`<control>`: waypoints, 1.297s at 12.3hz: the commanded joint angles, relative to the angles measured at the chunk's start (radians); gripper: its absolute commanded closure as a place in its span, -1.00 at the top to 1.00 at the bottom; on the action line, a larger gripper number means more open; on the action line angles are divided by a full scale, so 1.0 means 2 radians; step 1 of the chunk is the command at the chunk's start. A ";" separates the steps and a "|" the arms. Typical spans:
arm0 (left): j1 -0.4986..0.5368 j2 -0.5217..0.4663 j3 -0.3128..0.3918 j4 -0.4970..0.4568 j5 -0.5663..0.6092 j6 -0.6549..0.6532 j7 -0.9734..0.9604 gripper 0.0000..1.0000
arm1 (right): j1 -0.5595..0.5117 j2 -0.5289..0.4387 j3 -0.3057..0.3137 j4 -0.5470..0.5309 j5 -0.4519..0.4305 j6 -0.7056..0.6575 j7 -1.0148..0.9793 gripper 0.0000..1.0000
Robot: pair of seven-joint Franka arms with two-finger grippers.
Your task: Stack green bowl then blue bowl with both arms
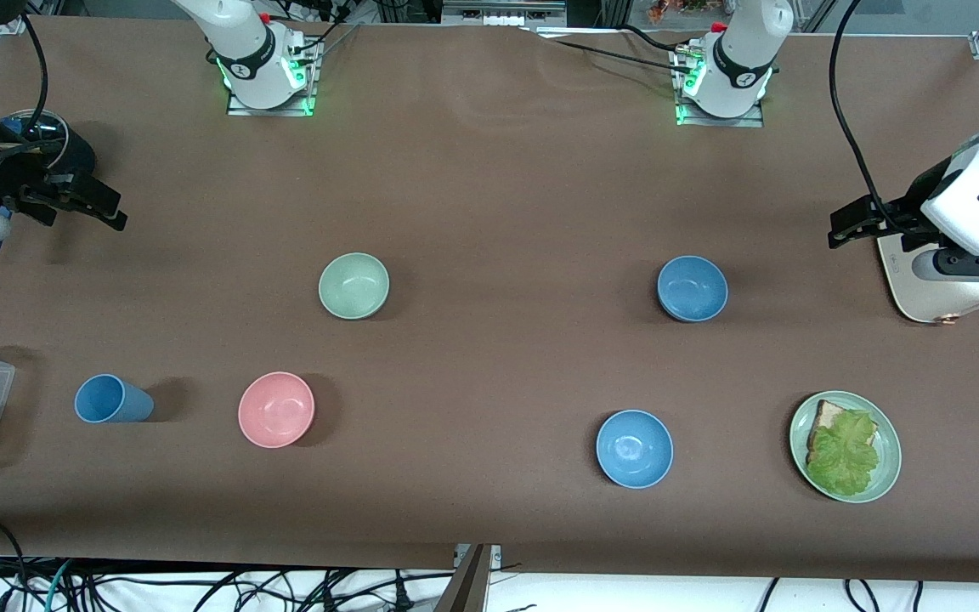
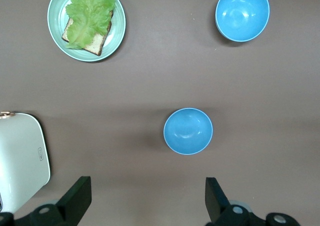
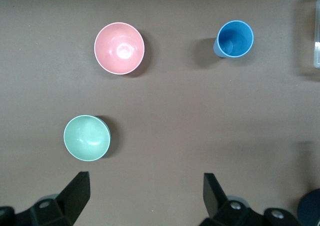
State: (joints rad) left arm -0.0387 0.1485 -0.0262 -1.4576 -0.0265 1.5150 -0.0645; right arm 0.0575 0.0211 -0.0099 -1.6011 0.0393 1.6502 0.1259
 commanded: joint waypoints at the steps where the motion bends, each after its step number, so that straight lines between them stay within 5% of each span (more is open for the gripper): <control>1: -0.003 0.000 0.001 0.009 0.008 -0.008 0.009 1.00 | 0.000 0.008 0.002 0.019 -0.003 -0.014 0.011 0.99; 16: -0.002 0.008 0.001 0.015 0.006 -0.007 0.011 1.00 | -0.003 0.012 -0.002 0.019 -0.003 -0.026 0.000 0.99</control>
State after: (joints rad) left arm -0.0388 0.1508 -0.0262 -1.4576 -0.0265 1.5151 -0.0644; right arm 0.0561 0.0279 -0.0150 -1.5975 0.0394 1.6351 0.1288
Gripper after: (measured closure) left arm 0.000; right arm 0.000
